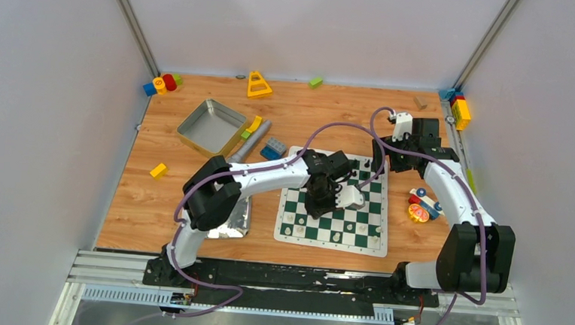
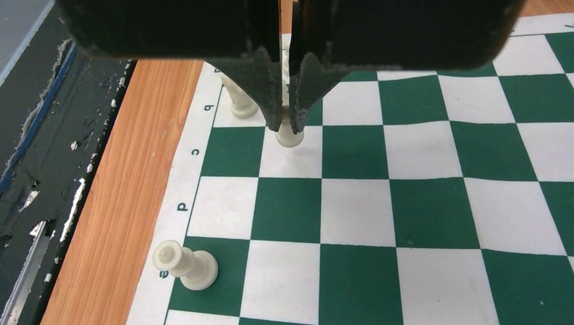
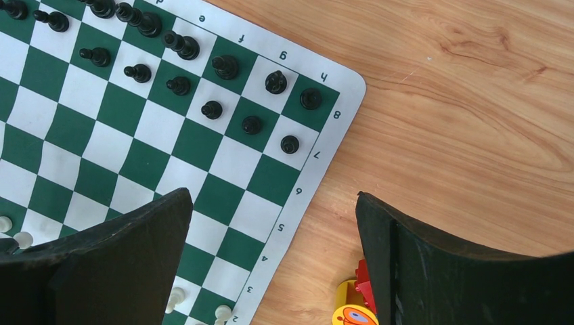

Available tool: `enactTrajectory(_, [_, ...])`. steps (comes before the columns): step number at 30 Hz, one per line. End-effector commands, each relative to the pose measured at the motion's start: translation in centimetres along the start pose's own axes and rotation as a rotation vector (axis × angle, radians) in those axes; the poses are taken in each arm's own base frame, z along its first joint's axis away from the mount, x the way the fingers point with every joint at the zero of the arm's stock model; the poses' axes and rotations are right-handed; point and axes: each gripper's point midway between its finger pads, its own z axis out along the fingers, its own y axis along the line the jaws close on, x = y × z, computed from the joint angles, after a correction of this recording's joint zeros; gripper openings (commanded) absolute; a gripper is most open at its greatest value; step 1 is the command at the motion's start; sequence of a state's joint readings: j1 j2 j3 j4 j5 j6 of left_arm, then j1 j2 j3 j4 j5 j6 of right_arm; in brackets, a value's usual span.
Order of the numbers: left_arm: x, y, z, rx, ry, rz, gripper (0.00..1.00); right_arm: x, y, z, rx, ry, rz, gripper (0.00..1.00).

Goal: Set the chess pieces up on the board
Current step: Place the chess piece on the chessboard.

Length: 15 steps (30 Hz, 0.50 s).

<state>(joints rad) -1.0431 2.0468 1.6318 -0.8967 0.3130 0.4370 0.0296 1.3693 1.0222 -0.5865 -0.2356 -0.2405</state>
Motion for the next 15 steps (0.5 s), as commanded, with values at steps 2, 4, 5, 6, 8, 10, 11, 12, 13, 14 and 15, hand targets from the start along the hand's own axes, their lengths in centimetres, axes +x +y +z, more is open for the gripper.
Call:
enactTrajectory(2, [0.0, -0.08, 0.74, 0.017, -0.003, 0.022, 0.02, -1.88, -0.42, -0.46, 0.011, -0.048, -0.016, 0.92])
enactTrajectory(4, [0.02, -0.09, 0.91, 0.019, -0.001, 0.024, 0.02, -1.86, -0.4, -0.45, 0.011, -0.047, -0.017, 0.93])
enactTrajectory(5, [0.09, -0.09, 1.06, 0.02, 0.002, 0.023, 0.03, -1.88, -0.42, -0.46, 0.012, -0.048, -0.017, 0.93])
enactTrajectory(6, [0.1, -0.09, 1.12, 0.021, 0.002, 0.023, 0.03, -1.95, -0.43, -0.51, 0.012, -0.05, -0.018, 0.93])
enactTrajectory(8, [0.13, -0.12, 1.31, 0.024, 0.004, 0.022, 0.03, -1.88, -0.41, -0.48, 0.011, -0.048, -0.016, 0.93])
enactTrajectory(10, [0.12, -0.16, 1.37, 0.026, 0.005, 0.021, 0.03, -1.91, -0.4, -0.5, 0.011, -0.049, -0.017, 0.93])
enactTrajectory(11, [0.12, -0.13, 1.42, 0.026, 0.006, 0.022, 0.04, -1.9, -0.41, -0.5, 0.011, -0.049, -0.017, 0.92])
enactTrajectory(12, [0.14, -0.18, 1.48, 0.027, 0.007, 0.023, 0.04, -1.92, -0.41, -0.5, 0.011, -0.049, -0.017, 0.92])
enactTrajectory(13, [0.18, -0.21, 1.51, 0.028, 0.009, 0.022, 0.04, -1.91, -0.42, -0.5, 0.012, -0.049, -0.017, 0.93])
enactTrajectory(14, [0.22, -0.25, 1.58, 0.029, 0.011, 0.023, 0.04, -1.86, -0.41, -0.51, 0.012, -0.048, -0.017, 0.93])
enactTrajectory(15, [0.28, -0.21, 1.63, 0.028, 0.014, 0.021, 0.05, -1.9, -0.42, -0.51, 0.012, -0.049, -0.017, 0.93])
